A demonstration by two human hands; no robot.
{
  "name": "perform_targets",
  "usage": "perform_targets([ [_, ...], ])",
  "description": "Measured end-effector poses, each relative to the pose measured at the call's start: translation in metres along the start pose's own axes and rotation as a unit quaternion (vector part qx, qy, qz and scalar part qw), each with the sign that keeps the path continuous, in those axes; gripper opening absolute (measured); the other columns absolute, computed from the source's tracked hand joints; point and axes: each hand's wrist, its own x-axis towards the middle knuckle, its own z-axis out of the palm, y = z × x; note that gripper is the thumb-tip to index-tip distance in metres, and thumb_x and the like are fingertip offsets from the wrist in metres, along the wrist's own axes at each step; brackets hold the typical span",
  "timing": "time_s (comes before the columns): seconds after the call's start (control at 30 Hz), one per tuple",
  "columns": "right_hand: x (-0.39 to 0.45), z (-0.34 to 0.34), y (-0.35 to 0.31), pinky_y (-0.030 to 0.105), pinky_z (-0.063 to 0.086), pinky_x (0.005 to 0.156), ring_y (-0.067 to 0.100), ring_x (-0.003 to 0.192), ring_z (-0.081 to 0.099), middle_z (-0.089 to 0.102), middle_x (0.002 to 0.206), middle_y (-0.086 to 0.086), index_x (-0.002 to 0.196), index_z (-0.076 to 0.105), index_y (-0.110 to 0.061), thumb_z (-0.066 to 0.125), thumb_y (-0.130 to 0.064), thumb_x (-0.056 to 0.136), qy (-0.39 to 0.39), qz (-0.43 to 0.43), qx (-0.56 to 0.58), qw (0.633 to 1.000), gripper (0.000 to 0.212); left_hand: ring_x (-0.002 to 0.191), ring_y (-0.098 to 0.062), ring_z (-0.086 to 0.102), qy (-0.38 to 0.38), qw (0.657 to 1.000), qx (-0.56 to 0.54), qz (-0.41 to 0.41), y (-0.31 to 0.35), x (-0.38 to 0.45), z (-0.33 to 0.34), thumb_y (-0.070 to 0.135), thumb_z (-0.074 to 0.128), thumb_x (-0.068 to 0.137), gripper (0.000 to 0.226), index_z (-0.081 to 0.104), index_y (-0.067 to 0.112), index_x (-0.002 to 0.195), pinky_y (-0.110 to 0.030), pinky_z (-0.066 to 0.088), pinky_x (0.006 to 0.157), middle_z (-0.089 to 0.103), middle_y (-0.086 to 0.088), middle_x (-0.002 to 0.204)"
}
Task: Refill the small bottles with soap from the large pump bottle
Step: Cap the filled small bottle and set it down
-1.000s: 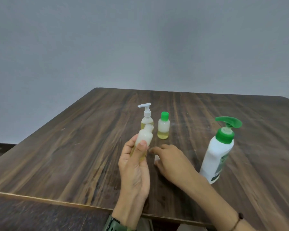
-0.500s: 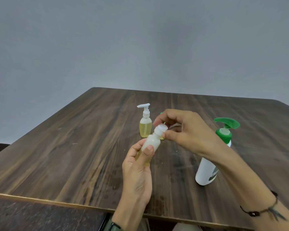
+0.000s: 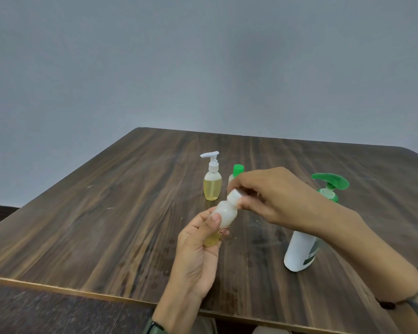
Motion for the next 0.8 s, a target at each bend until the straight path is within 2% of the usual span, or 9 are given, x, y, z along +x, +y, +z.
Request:
perform_targets([
  [0.07, 0.001, 0.002, 0.001, 0.023, 0.028, 0.053, 0.012, 0.059, 0.042, 0.039, 0.06, -0.015, 0.086, 0.057, -0.014, 0.042, -0.039, 0.083, -0.008, 0.002, -0.017, 1.0, 0.029, 0.076, -0.011, 0.065, -0.004, 1.0, -0.001, -0.004, 0.0, 0.0, -0.001, 0.032, 0.089, 0.042, 0.053, 0.072, 0.007, 0.085, -0.021, 0.053, 0.063, 0.072, -0.006, 0.087],
  [0.17, 0.001, 0.005, -0.001, 0.028, 0.033, 0.056, 0.014, 0.058, 0.043, 0.038, 0.059, -0.012, 0.08, 0.049, -0.019, 0.025, -0.056, 0.083, -0.009, 0.014, -0.053, 0.998, 0.044, 0.074, -0.01, 0.065, -0.016, 1.0, 0.005, -0.011, 0.0, -0.001, 0.0, 0.037, 0.089, 0.038, 0.055, 0.073, 0.008, 0.083, -0.02, 0.053, 0.063, 0.072, -0.005, 0.085],
  [0.33, 0.001, 0.005, 0.0, 0.018, 0.033, 0.063, 0.004, 0.073, 0.039, 0.05, 0.08, -0.011, 0.094, 0.058, -0.011, 0.048, -0.019, 0.085, -0.026, -0.036, 0.018, 0.999, 0.016, 0.073, -0.014, 0.062, -0.014, 0.999, -0.005, -0.041, 0.005, -0.002, 0.0, 0.035, 0.09, 0.036, 0.055, 0.074, 0.007, 0.082, -0.021, 0.053, 0.062, 0.071, -0.007, 0.084],
  [0.43, 0.003, 0.001, 0.001, 0.015, 0.035, 0.065, 0.008, 0.067, 0.043, 0.053, 0.077, -0.012, 0.092, 0.061, -0.014, 0.048, -0.024, 0.088, -0.039, -0.042, 0.012, 0.998, 0.017, 0.07, -0.017, 0.061, -0.008, 0.998, -0.02, -0.065, 0.008, -0.003, -0.001, 0.027, 0.089, 0.039, 0.049, 0.074, 0.005, 0.08, -0.022, 0.053, 0.059, 0.07, -0.01, 0.083],
  [0.53, 0.008, -0.001, -0.006, 0.022, 0.028, 0.051, 0.007, 0.051, 0.036, 0.04, 0.057, -0.01, 0.065, 0.048, -0.028, 0.022, -0.061, 0.089, -0.064, 0.048, -0.078, 0.994, 0.048, 0.07, -0.018, 0.061, 0.003, 0.997, -0.026, -0.072, 0.008, -0.003, 0.002, 0.024, 0.083, 0.052, 0.034, 0.075, 0.005, 0.08, -0.023, 0.053, 0.059, 0.07, -0.011, 0.083],
  [0.63, 0.007, 0.003, -0.007, 0.027, 0.025, 0.049, 0.009, 0.052, 0.039, 0.041, 0.054, -0.004, 0.058, 0.044, -0.02, -0.008, -0.071, 0.067, 0.026, 0.132, -0.118, 0.984, 0.073, 0.072, -0.019, 0.058, 0.014, 0.996, -0.048, -0.076, 0.009, -0.004, 0.006, 0.02, 0.068, 0.066, 0.021, 0.075, 0.005, 0.08, -0.023, 0.052, 0.059, 0.068, -0.012, 0.085],
  [0.7, 0.003, 0.004, -0.003, 0.023, 0.03, 0.052, 0.008, 0.058, 0.048, 0.048, 0.061, -0.01, 0.073, 0.052, -0.025, 0.007, -0.068, 0.084, 0.078, 0.144, 0.012, 0.986, 0.063, 0.071, -0.019, 0.058, 0.013, 0.996, -0.054, -0.074, 0.011, -0.003, 0.007, 0.021, 0.074, 0.063, 0.026, 0.074, 0.004, 0.083, -0.023, 0.053, 0.059, 0.067, -0.013, 0.085],
  [0.77, 0.001, 0.004, -0.001, 0.015, 0.037, 0.06, 0.006, 0.073, 0.054, 0.057, 0.083, -0.017, 0.105, 0.057, -0.026, 0.044, -0.037, 0.093, 0.041, 0.105, 0.116, 0.987, 0.021, 0.071, -0.019, 0.058, 0.012, 0.996, -0.059, -0.071, 0.012, -0.001, 0.006, 0.023, 0.082, 0.053, 0.037, 0.074, 0.004, 0.084, -0.023, 0.054, 0.059, 0.068, -0.013, 0.085],
  [0.8, 0.002, 0.003, -0.002, 0.011, 0.038, 0.064, 0.005, 0.079, 0.055, 0.059, 0.09, -0.018, 0.111, 0.057, -0.023, 0.052, -0.021, 0.09, 0.02, 0.077, 0.142, 0.987, 0.021, 0.072, -0.019, 0.059, 0.014, 0.996, -0.057, -0.068, 0.013, -0.001, 0.006, 0.024, 0.085, 0.05, 0.041, 0.074, 0.004, 0.084, -0.024, 0.054, 0.059, 0.068, -0.013, 0.084],
])
